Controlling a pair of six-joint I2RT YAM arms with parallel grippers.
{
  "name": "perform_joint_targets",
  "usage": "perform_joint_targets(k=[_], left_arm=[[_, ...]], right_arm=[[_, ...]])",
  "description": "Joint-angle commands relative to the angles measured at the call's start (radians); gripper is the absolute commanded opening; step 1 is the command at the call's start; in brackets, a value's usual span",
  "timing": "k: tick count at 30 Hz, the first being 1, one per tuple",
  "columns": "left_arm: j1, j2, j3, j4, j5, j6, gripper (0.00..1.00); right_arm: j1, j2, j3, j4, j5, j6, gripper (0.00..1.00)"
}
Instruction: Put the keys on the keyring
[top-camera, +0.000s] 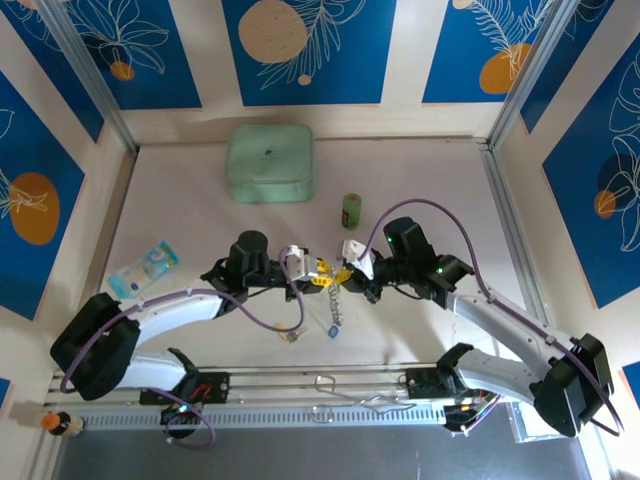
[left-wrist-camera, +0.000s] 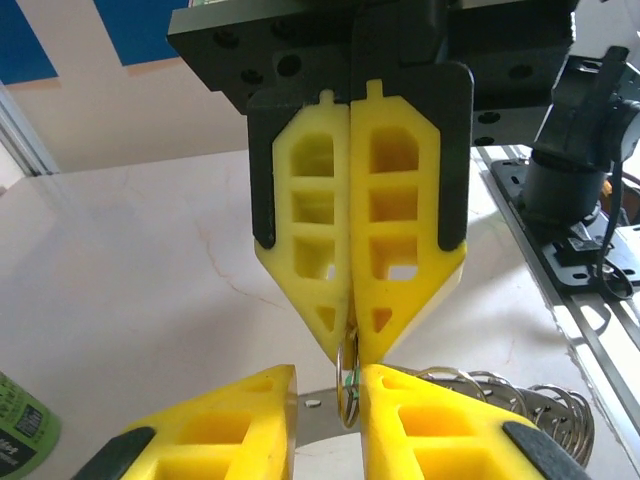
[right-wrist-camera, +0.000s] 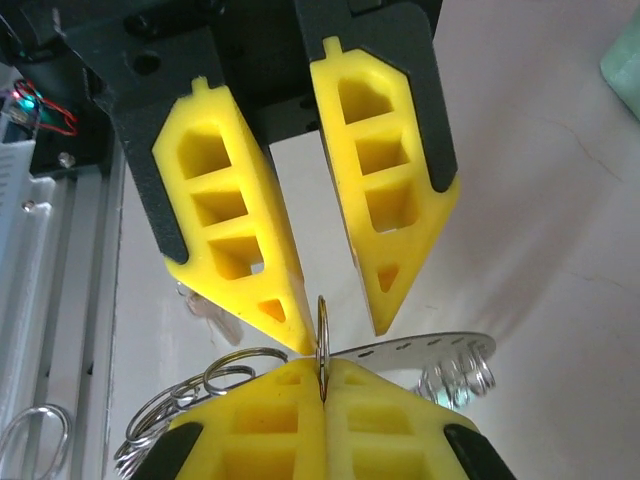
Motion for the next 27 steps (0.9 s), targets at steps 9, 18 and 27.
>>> perform_joint_targets(k=[9, 18, 27], left_arm=[[-0.007, 0.007, 0.065, -0.161, 0.027, 0.087, 0.00], [-0.007, -0.023, -0.025, 0.076, 0.025, 0.000, 0.00], [-0.007, -0.015, -0.043, 0.126, 0.031, -0.024, 0.00]], right_arm=[[0.069, 0.118, 0.230, -0.255, 0.054, -0.150, 0.00], [-0.058, -0.015, -0.027, 0.101, -0.133, 0.096, 0.28], [-0.067, -0.034, -0.103, 0.141, -0.122, 0.137, 0.23]])
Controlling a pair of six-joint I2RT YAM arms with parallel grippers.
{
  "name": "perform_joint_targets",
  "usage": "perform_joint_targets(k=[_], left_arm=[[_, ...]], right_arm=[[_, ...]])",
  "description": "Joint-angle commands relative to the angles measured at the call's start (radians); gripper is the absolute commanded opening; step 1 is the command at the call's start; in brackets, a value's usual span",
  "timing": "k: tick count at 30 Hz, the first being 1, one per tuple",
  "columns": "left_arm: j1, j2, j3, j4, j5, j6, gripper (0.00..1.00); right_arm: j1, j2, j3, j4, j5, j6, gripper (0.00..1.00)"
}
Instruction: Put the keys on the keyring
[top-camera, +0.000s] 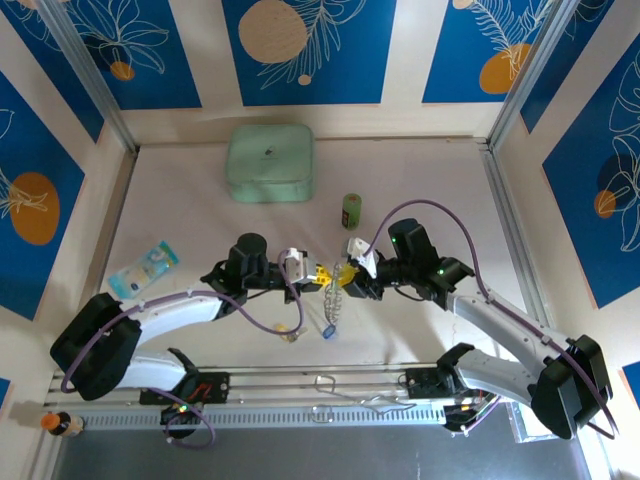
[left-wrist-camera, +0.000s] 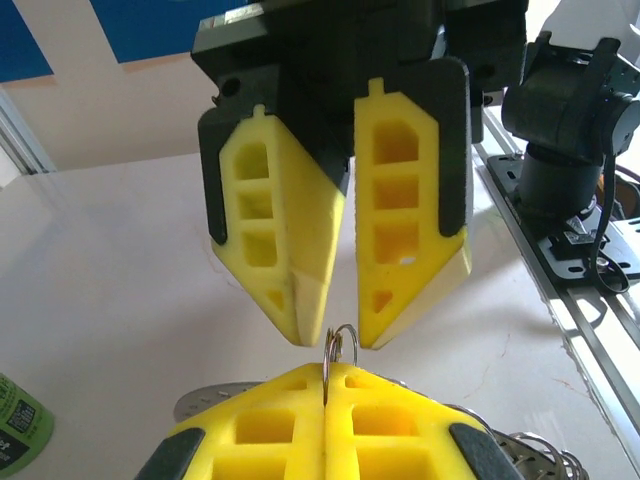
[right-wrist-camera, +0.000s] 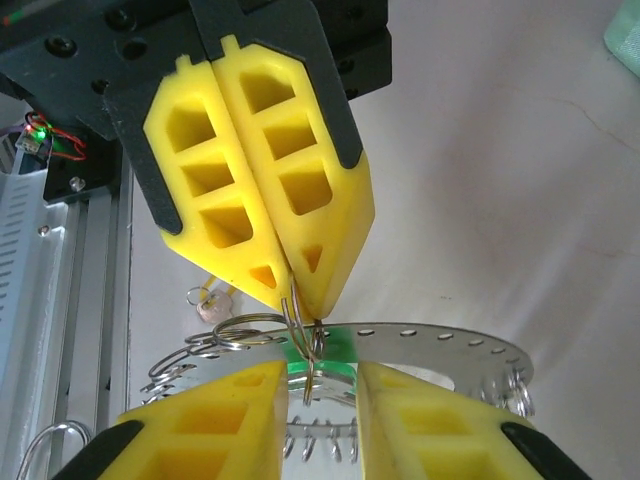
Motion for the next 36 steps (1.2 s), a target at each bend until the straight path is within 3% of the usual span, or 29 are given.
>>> perform_joint_targets(k=[1, 10, 20, 27, 36], left_arm=[[-0.007, -0.013, -0.004, 0.074, 0.022, -0.019, 0.00], [-0.007, -0.005, 0.004, 0.039, 0.008, 0.003, 0.00], [-0.006, 0.013, -0.024, 0.203, 0.034, -0.087, 0.00], [-0.006, 0.014, -0.039, 0.238, 0.038, -0.083, 0.00], [-0.007, 0.027, -0.040, 0.272, 0.053, -0.114, 0.00]], right_arm=[[-0.010, -0.021, -0.022, 0.050, -0.040, 0.038, 0.21], [-0.019, -0.039, -0.040, 0.055, -0.028, 0.044, 0.03], [-0.001, 0.034, -0.044, 0.110, -0.047, 0.068, 0.00], [0.007, -0.022, -0.050, 0.127, -0.027, 0.069, 0.29], [0.016, -0.054, -0.078, 0.180, -0.030, 0.068, 0.30]])
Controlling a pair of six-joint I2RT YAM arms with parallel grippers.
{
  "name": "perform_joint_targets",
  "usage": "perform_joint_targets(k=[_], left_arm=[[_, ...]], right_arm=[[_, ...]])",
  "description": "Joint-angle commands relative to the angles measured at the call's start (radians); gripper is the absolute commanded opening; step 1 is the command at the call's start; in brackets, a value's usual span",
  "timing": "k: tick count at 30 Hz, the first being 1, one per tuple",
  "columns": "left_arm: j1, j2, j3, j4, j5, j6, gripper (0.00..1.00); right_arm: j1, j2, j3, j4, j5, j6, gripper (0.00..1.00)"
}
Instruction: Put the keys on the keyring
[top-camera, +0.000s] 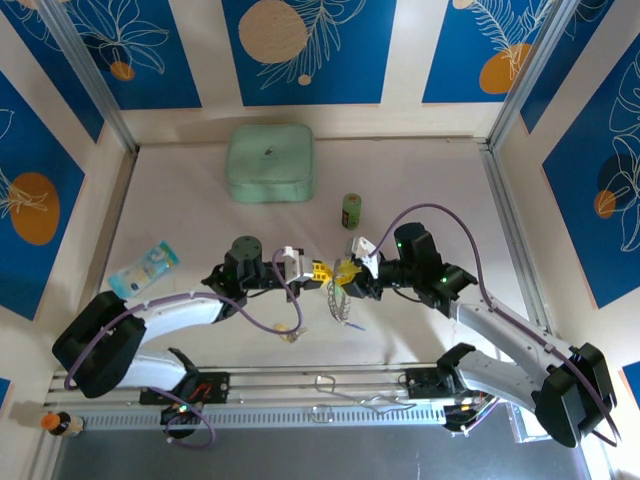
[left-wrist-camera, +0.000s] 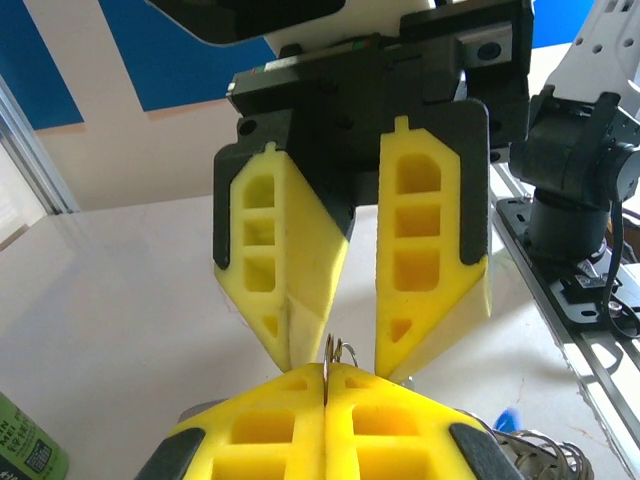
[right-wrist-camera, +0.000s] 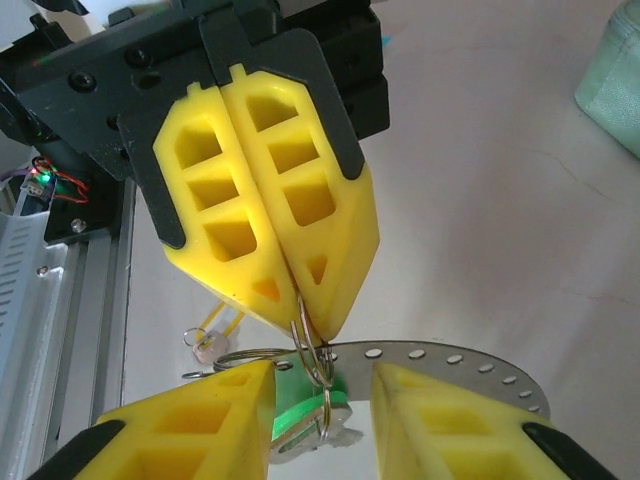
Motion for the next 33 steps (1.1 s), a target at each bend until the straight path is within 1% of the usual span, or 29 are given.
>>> perform_joint_targets(k=[1, 4, 7, 8, 10, 12, 14, 17, 18, 20, 24, 30, 33], left_arm=[[-0.007, 0.012, 0.000, 0.091, 0.048, -0.034, 0.00], [-0.006, 0.021, 0.000, 0.108, 0.063, -0.052, 0.00], [-0.007, 0.028, 0.003, 0.125, 0.075, -0.075, 0.00], [-0.007, 0.029, 0.005, 0.125, 0.074, -0.075, 0.00], [-0.007, 0.026, 0.005, 0.110, 0.062, -0.065, 0.00], [-0.007, 0.017, 0.010, 0.067, 0.036, -0.038, 0.01], [-0.006, 0.001, 0.023, -0.015, 0.009, 0.016, 0.24], [-0.011, -0.026, 0.064, -0.203, 0.000, 0.136, 0.35], [-0.012, -0.033, 0.075, -0.254, -0.007, 0.168, 0.36], [-0.016, -0.044, 0.091, -0.328, -0.025, 0.217, 0.36], [-0.017, -0.051, 0.102, -0.353, -0.043, 0.235, 0.29], [-0.017, -0.050, 0.111, -0.366, -0.042, 0.241, 0.14], [-0.017, -0.049, 0.111, -0.362, -0.036, 0.235, 0.05]], right_arm=[[0.012, 0.001, -0.012, 0.042, -0.012, 0.005, 0.29], [0.019, 0.015, -0.004, 0.057, -0.014, 0.005, 0.22], [0.017, 0.019, -0.001, 0.083, -0.023, 0.014, 0.17], [0.017, 0.019, 0.002, 0.087, -0.025, 0.013, 0.13], [0.016, 0.019, 0.014, 0.072, -0.025, -0.004, 0.01], [0.016, 0.017, 0.037, 0.013, -0.014, -0.039, 0.00], [0.017, 0.018, 0.080, -0.089, 0.005, -0.096, 0.00], [0.024, 0.039, 0.157, -0.259, 0.050, -0.193, 0.00], [0.028, 0.051, 0.182, -0.305, 0.060, -0.217, 0.00], [0.039, 0.083, 0.234, -0.394, 0.082, -0.268, 0.00], [0.070, 0.144, 0.313, -0.485, 0.132, -0.321, 0.00], [0.131, 0.213, 0.384, -0.542, 0.188, -0.364, 0.00], [0.145, 0.220, 0.391, -0.528, 0.182, -0.358, 0.00]])
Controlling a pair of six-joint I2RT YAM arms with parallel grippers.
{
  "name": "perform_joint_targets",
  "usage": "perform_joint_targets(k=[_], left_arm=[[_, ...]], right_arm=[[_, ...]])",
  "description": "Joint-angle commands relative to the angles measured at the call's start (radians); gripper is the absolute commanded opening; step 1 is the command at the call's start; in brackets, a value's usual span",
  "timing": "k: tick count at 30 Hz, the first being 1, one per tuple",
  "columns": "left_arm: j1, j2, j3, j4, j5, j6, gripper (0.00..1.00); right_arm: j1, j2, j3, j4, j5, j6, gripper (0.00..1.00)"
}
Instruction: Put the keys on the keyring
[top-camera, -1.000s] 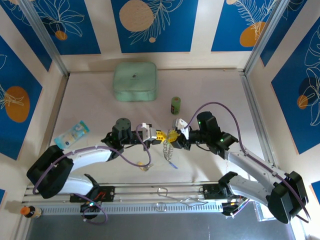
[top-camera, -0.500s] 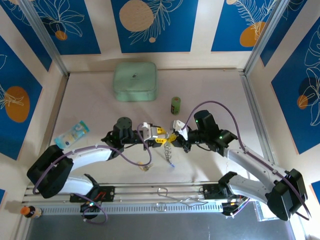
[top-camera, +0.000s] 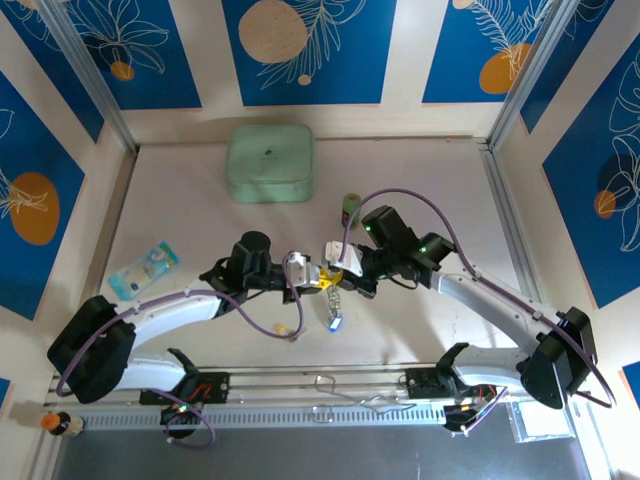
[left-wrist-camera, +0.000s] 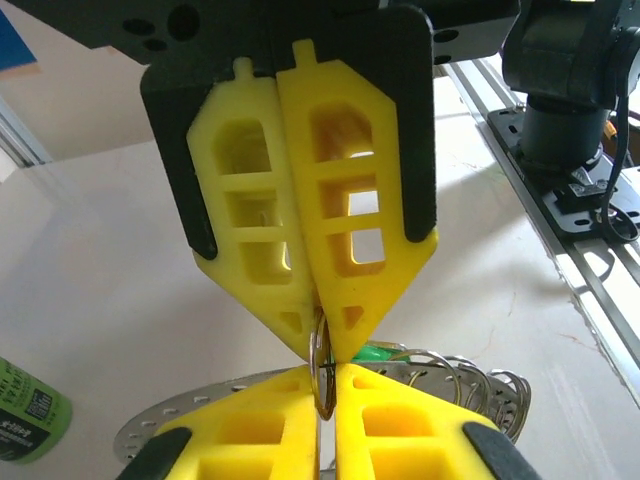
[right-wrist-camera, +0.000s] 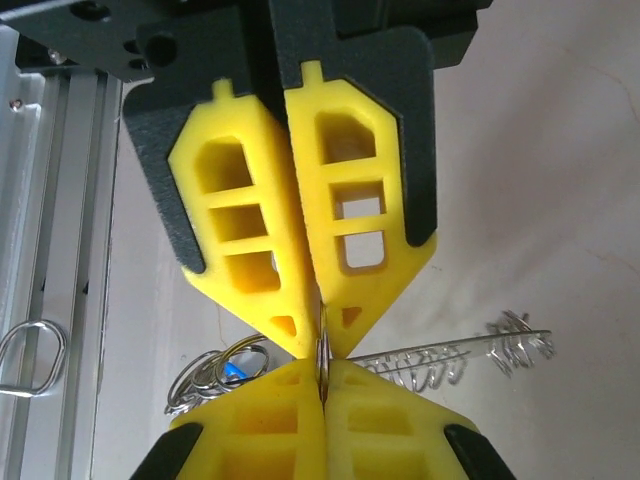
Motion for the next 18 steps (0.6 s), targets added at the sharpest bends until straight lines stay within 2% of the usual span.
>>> perform_joint_targets(k=[1, 3, 5, 7, 11, 18], left_arm=[[-0.007, -0.011, 0.031, -0.001, 0.003, 0.009, 0.02], [-0.006, -0.014, 0.026, 0.018, 0.004, -0.004, 0.00], [-0.006, -0.016, 0.013, 0.057, 0.004, -0.029, 0.00], [-0.006, -0.015, -0.005, 0.122, 0.007, -0.068, 0.00], [-0.005, 0.000, -0.046, 0.272, 0.018, -0.161, 0.00], [-0.005, 0.014, -0.069, 0.358, 0.042, -0.212, 0.00]], right_arm=[[0.024, -0.001, 0.032, -0.013, -0.024, -0.020, 0.00], [0.022, -0.018, 0.008, 0.020, -0.026, -0.004, 0.02], [-0.004, -0.063, -0.049, 0.096, -0.058, 0.039, 0.21], [-0.053, -0.123, -0.123, 0.192, -0.140, 0.101, 0.30], [-0.128, -0.212, -0.260, 0.404, -0.278, 0.246, 0.31], [-0.148, -0.217, -0.323, 0.494, -0.295, 0.303, 0.27]])
